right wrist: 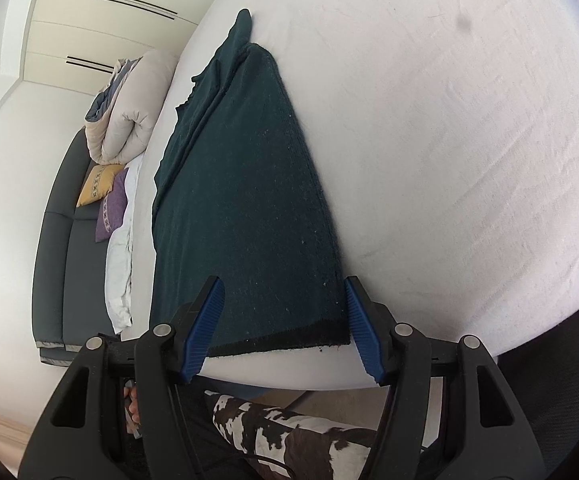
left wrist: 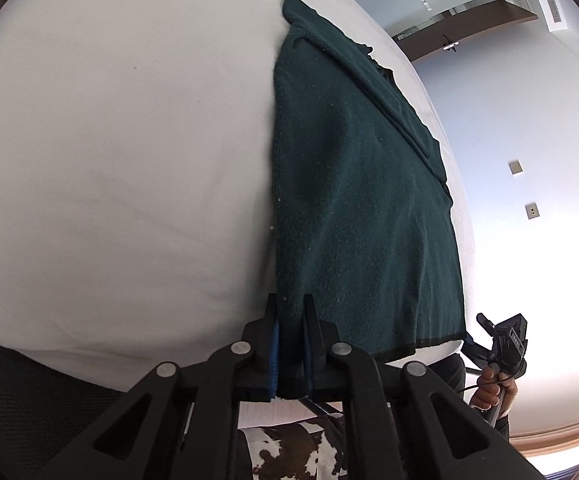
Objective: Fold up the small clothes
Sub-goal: 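Grasp the sweater hem with both grippers, then lift the hem with both grippers and fold it toward the collar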
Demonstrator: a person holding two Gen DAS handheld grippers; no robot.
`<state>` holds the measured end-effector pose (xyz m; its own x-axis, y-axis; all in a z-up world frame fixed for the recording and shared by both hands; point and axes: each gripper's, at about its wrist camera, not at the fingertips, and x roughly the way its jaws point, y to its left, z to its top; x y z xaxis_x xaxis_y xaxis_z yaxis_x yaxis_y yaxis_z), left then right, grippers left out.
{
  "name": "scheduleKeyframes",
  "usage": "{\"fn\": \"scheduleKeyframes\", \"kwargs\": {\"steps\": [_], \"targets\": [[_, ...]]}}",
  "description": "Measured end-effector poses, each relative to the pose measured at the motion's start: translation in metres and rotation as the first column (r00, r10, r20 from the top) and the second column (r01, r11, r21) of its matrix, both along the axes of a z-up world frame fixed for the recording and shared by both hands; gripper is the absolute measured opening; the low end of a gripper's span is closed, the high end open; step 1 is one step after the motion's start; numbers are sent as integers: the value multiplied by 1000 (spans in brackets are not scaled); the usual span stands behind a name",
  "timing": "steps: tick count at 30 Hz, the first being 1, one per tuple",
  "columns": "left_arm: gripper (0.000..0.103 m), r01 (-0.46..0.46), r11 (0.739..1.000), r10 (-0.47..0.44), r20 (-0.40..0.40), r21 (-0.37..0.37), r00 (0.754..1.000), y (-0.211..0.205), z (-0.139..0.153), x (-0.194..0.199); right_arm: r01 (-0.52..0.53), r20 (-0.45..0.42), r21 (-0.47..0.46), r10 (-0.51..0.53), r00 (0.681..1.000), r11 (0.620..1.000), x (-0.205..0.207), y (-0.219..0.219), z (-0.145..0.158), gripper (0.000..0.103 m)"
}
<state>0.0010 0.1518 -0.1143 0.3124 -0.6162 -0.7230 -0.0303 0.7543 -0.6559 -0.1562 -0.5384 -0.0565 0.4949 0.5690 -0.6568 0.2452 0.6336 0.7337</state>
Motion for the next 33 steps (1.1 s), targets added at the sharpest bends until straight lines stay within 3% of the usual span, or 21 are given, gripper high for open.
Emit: {"fn": "scheduleKeyframes", "kwargs": {"steps": [4, 5, 9, 11, 13, 20, 26, 33], "targets": [[7, -2, 1000, 2, 10, 4, 1000, 1, 2, -1, -4, -19, 17, 5, 1000, 1000, 1, -3, -4, 43], [7, -2, 1000, 2, 11, 5, 1000, 1, 2, -2, -13, -25, 11, 13, 1000, 1000, 1, -2, -5, 35], [6, 4, 1000, -4, 19, 15, 1000, -1, 3, -3, -47, -27, -27, 46, 999, 999, 2, 2, -4, 25], [6, 1, 1000, -1, 21, 14, 1000, -2, 3, -4, -54, -29, -37, 53, 998, 998, 3, 3, -4, 13], [5, -5, 1000, 4, 26, 10, 1000, -2, 4, -5, -64, -27, -55, 63, 998, 996, 2, 4, -2, 7], [5, -39, 999, 40, 78, -26, 996, 6, 22, -14, -55, 33, -112, 59, 998, 992, -6, 2, 22, 5], [5, -45, 988, 60, 96, -145, 994, 7, 35, -15, -72, 65, -89, 78, 995, 993, -1, 5, 38, 5], [5, -82, 972, 107, 106, -218, 989, 15, 46, -5, -72, 100, -59, 78, 992, 996, 17, 8, 54, 5]]}}
